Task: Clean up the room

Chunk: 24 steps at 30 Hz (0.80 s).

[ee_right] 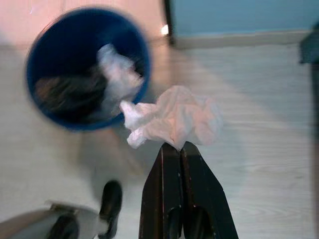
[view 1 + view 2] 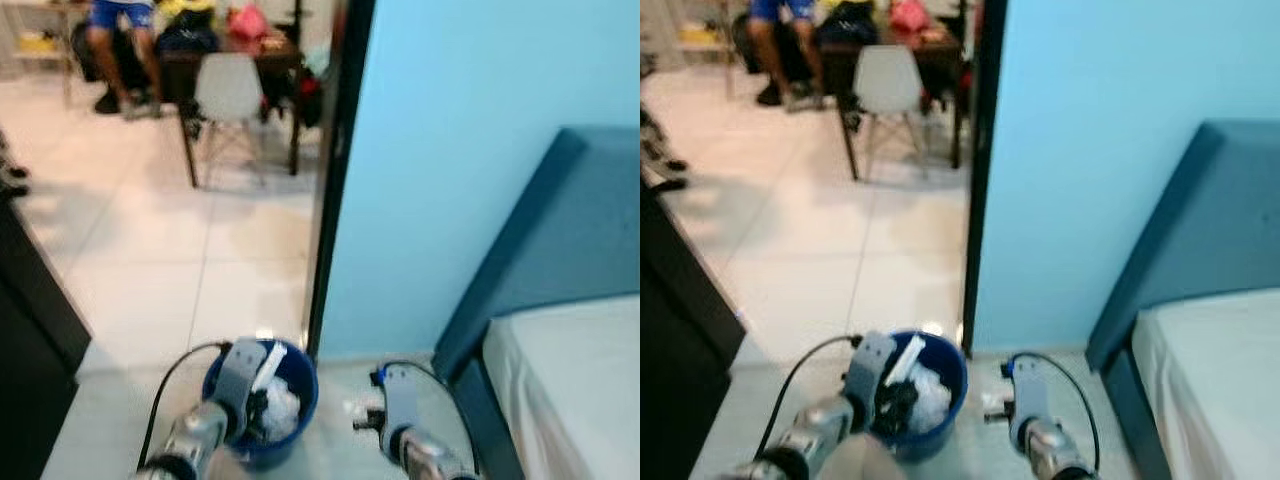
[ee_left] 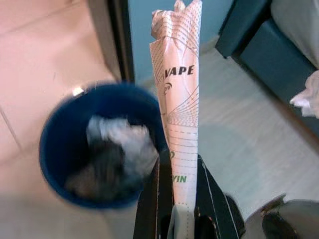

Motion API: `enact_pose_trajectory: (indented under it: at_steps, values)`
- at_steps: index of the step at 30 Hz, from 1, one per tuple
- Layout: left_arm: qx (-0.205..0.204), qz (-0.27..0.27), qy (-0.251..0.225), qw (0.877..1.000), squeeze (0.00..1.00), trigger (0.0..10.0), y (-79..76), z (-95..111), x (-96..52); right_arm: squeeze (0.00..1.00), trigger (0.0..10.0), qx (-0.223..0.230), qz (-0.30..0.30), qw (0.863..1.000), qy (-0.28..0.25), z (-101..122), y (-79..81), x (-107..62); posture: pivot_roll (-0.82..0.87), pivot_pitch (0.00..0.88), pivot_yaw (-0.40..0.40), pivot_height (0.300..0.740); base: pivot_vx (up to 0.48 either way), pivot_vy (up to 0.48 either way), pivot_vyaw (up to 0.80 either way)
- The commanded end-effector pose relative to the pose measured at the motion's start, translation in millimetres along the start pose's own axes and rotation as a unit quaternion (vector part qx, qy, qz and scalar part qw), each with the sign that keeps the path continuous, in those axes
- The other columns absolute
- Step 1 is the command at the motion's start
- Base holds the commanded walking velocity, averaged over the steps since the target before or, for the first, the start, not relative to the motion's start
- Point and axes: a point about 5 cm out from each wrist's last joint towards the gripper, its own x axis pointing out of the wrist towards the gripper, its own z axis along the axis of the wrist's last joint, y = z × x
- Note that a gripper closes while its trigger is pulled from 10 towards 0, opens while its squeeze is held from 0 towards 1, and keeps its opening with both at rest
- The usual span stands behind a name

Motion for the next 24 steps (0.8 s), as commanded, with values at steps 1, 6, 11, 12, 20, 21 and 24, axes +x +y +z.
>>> enact_pose_trajectory:
  at_steps: [1,6,11,12,20,21,24]
  values:
    - [0.020,0.011,0.017,1.000,0.00,10.0,-1.2,-2.4,0.9,0.00,10.0,0.001,-0.011,1.000,-0.004,-1.3,-5.9,-1.5,0.01,0.039,-0.029,0.740,0.375,0.000,-0.44]
    - [0.065,0.070,0.065,0.993,0.00,10.0,7.7,-9.4,-0.5,0.00,10.0,-0.007,-0.012,1.000,0.001,-2.8,-6.1,-1.7,0.00,0.040,-0.025,0.740,0.000,0.000,0.00]
    - [0.058,0.116,0.097,0.987,0.00,10.0,17.2,-15.3,-3.9,0.00,10.0,-0.008,-0.013,1.000,0.001,-3.5,-5.8,-1.8,0.00,0.046,-0.023,0.740,0.000,0.000,0.00]
    - [0.058,0.116,0.097,0.987,0.00,10.0,17.2,-15.3,-3.9,0.00,10.0,-0.008,-0.013,1.000,0.001,-3.5,-5.8,-1.8,0.00,0.046,-0.023,0.740,0.000,0.000,0.00]
    - [0.081,0.167,0.138,0.973,0.00,10.0,28.9,-23.1,-9.9,0.00,10.0,-0.009,-0.014,1.000,-0.002,-4.4,-6.4,-2.3,-0.03,0.062,-0.017,0.740,0.000,0.000,0.00]
    - [0.078,0.168,0.140,0.973,0.00,10.0,29.0,-22.9,-9.7,0.00,10.0,-0.008,-0.015,1.000,-0.003,-4.7,-6.8,-2.5,-0.04,0.066,-0.017,0.740,0.000,0.000,0.00]
    - [0.082,0.168,0.133,0.973,0.00,10.0,28.4,-19.6,-8.2,0.00,10.0,-0.006,-0.016,1.000,-0.005,-5.9,-7.3,-3.0,-0.05,0.075,-0.011,0.740,0.000,0.000,0.00]
